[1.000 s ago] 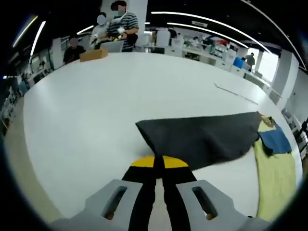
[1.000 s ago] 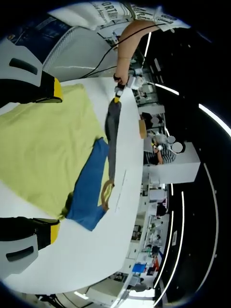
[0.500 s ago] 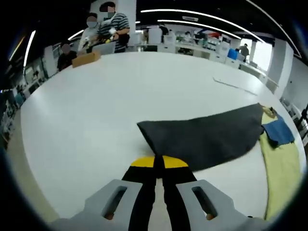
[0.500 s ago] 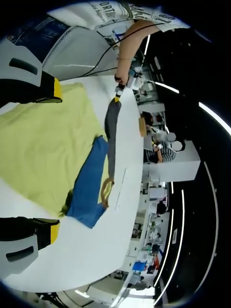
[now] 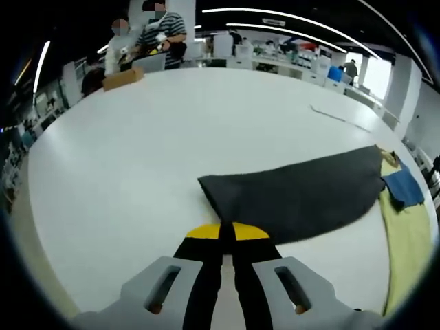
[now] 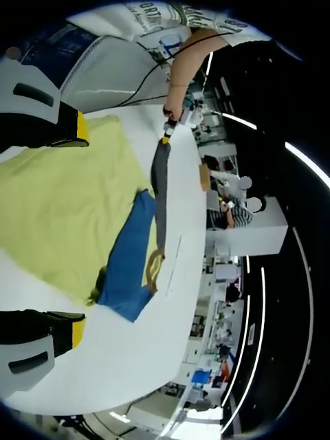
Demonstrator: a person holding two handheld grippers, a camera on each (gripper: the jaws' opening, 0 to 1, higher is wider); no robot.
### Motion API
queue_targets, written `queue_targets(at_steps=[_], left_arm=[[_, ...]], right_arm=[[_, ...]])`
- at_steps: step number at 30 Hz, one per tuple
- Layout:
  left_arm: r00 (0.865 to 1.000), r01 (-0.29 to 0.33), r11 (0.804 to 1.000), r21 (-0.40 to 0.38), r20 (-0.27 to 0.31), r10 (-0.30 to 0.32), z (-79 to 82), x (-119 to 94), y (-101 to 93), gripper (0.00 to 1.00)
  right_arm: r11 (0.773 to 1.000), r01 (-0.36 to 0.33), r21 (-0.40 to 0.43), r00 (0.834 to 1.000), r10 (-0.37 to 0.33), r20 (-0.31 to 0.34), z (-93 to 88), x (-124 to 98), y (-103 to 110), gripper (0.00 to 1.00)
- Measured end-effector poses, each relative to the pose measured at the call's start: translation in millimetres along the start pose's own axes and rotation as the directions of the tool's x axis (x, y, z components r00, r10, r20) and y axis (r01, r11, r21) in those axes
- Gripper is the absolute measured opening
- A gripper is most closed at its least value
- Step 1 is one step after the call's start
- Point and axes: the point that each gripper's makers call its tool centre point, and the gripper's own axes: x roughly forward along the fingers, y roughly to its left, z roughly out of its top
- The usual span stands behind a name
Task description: Fold the garment on the visible template until the final outline fits inside the template.
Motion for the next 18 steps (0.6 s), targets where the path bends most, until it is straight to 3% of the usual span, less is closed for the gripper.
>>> queue_targets(at_steps=[8, 14, 18], left_arm=[[1.0, -0.003, 1.0, -0.01, 0.012, 0.003, 0.6, -3.0, 1.3, 0.09], [1.0, -0.012, 0.998, -0.069, 0.027, 0.014, -4.6, -6.4, 3.6, 0.2], [1.0, -0.018, 0.994, -0.105, 0.014, 0.019, -12.2, -7.2, 3.4, 0.21]], right_arm=[[1.0, 0.0, 0.004, 1.0, 0.0, 0.0, 0.2, 1.2, -0.8, 0.99], [1.0, -0.005, 0.002, 1.0, 0.005, 0.001, 1.0, 3.2, -0.3, 0.99], [1.0, -0.004, 0.001, 1.0, 0.004, 0.002, 0.9, 3.3, -0.5, 0.99]])
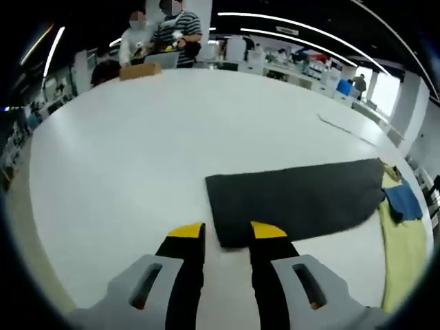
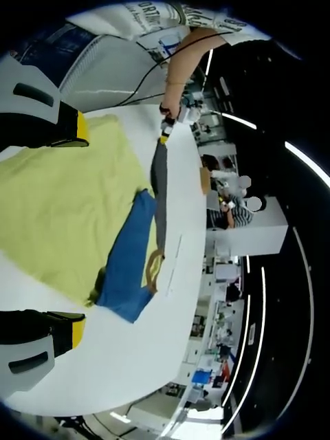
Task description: Fold the garment on the visible template until the final outline fits inside the template.
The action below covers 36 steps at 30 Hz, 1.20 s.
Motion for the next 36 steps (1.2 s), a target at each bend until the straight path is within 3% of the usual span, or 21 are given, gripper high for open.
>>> queue_targets(at_steps=[17, 36], left_arm=[[0.999, -0.049, 0.998, -0.036, -0.025, 0.048, -4.7, 2.5, -0.4, 0.1], [0.999, -0.05, 0.993, -0.108, -0.015, 0.049, -5.0, 2.2, -2.7, 0.01]], right_arm=[[1.0, 0.002, -0.009, 1.0, -0.002, -0.003, -0.8, 0.5, 2.0, 0.99], [1.0, -0.011, -0.008, 1.0, 0.011, 0.008, 1.3, 1.3, 6.5, 0.99]])
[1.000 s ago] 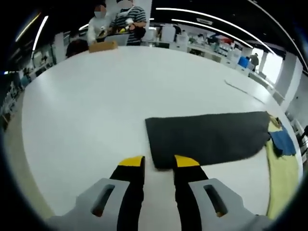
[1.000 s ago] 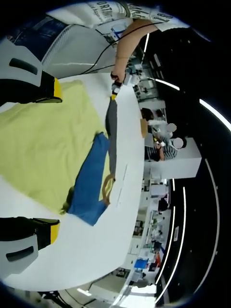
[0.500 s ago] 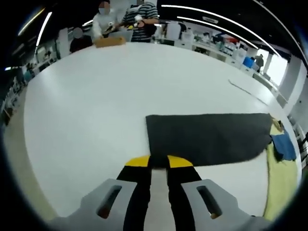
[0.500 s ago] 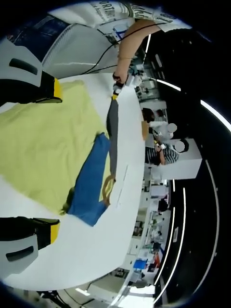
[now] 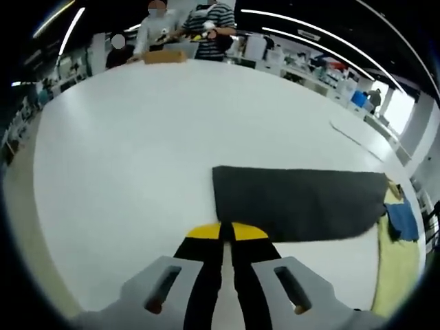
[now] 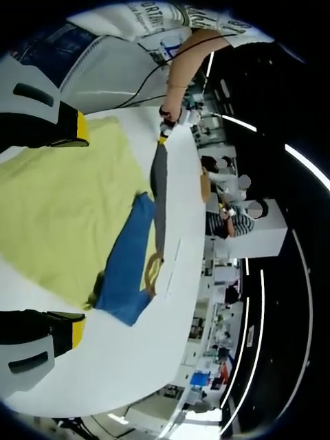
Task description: Fold the garment on the visible template until the final outline fits inside the template.
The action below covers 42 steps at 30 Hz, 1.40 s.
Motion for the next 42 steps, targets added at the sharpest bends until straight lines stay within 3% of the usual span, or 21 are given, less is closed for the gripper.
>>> queue_targets(at_steps=[14, 27, 42], left_arm=[[1.0, 0.011, 0.999, 0.048, 0.029, -0.012, 17.4, -8.4, -9.9, 0.0], [0.993, 0.103, 0.994, 0.032, 0.062, -0.104, 36.4, -15.3, -36.3, 0.0], [0.97, 0.218, 0.975, 0.047, 0.101, -0.222, 55.7, -21.8, -78.4, 0.0]], right_arm=[[1.0, -0.004, 0.008, 1.0, 0.004, 0.016, 1.1, -1.0, 0.7, 0.99], [1.0, -0.004, 0.013, 1.0, 0.004, 0.024, 1.1, -2.1, 1.8, 0.99], [1.0, -0.011, 0.011, 1.0, 0.011, 0.024, -0.5, -3.0, 5.8, 0.99]])
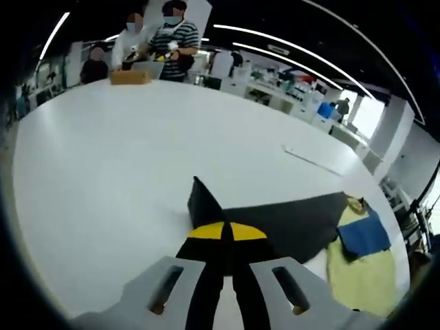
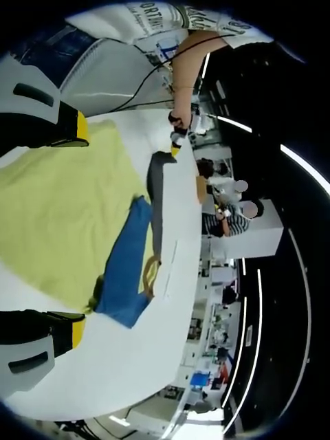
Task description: Fold the garment on the visible template until the final outline fits inside the template.
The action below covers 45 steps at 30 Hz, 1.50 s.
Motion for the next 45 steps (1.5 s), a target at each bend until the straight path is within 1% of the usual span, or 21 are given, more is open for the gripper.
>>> queue_targets(at_steps=[5, 14, 19, 25, 36, 45], left_arm=[[1.0, 0.027, 1.0, 0.005, 0.007, -0.027, 3.9, 1.4, -10.9, 0.0], [0.995, 0.101, 0.995, 0.012, 0.023, -0.101, 13.1, 3.8, -41.0, 0.0], [0.989, 0.146, 0.989, 0.008, 0.03, -0.146, 18.4, 7.7, -59.6, 0.0], [0.982, 0.189, 0.982, 0.018, 0.026, -0.189, 20.5, 11.2, -77.8, 0.0], [0.969, 0.242, 0.97, 0.03, 0.037, -0.243, 25.1, 14.6, -109.2, 0.0], [0.954, 0.297, 0.955, 0.023, 0.046, -0.297, 28.8, 18.7, -138.9, 0.0]], right_arm=[[1.0, -0.001, -0.002, 1.0, 0.001, -0.002, -0.4, -0.6, 0.7, 0.99], [1.0, -0.01, -0.006, 1.0, 0.01, 0.002, 1.2, -0.6, 3.0, 0.99], [1.0, -0.013, -0.007, 1.0, 0.013, 0.002, 1.3, -0.9, 3.5, 0.99], [1.0, -0.012, -0.007, 1.0, 0.012, 0.004, 1.5, -1.7, 3.6, 0.99], [1.0, -0.024, -0.012, 1.0, 0.024, -0.001, 0.0, -0.3, 7.6, 0.99], [0.999, -0.033, -0.014, 0.999, 0.033, -0.003, -0.4, 0.6, 9.5, 0.99]])
